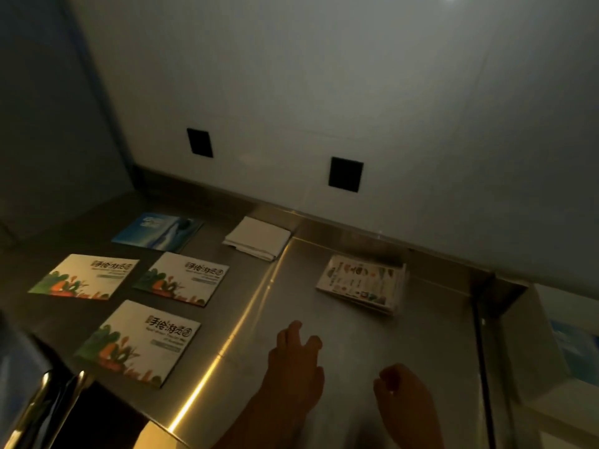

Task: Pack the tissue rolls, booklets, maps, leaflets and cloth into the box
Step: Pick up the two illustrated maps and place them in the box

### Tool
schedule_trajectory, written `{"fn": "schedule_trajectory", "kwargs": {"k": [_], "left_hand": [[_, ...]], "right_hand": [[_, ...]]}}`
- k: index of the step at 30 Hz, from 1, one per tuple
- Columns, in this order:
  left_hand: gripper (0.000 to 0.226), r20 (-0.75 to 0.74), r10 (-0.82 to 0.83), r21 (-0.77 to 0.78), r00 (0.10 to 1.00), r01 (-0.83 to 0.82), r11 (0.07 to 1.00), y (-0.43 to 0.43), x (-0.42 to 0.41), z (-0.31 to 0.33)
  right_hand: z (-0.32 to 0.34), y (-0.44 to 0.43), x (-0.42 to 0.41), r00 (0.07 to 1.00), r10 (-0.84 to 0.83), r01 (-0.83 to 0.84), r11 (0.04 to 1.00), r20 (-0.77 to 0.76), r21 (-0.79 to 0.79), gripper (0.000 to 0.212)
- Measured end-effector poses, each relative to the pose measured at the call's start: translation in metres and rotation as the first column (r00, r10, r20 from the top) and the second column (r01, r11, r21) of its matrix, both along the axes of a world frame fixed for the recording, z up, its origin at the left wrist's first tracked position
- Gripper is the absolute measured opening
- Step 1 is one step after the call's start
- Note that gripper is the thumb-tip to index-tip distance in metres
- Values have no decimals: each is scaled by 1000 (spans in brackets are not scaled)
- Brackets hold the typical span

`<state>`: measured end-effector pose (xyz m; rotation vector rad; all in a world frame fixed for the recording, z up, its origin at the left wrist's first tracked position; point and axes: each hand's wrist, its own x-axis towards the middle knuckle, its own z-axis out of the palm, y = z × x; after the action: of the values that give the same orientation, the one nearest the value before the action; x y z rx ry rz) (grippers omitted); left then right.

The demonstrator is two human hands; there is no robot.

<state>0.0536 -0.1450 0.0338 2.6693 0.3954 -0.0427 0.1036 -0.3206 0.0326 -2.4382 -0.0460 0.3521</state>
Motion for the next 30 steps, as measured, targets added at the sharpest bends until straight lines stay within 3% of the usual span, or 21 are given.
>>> {"fn": "schedule_trajectory", "kwargs": {"k": [6,14,22,30], "left_hand": [[40,77,112,-32,991,-109,993,58,-17,11],[35,26,275,-73,961,-272,959,157,-65,0],[31,65,132,-154,989,-121,981,287,-75,-18],[29,-41,193,-249,980,-197,948,404,-105,-15]], "right_hand": [[-10,51,3,998,29,-30,999,-63,-17,15],[-27,146,-33,981,90,-87,996,-173,21,10],[-33,258,-55,977,-80,77,997,-198,-22,10],[-42,376,-95,932,-178,185,983,-316,-9,24]]}}
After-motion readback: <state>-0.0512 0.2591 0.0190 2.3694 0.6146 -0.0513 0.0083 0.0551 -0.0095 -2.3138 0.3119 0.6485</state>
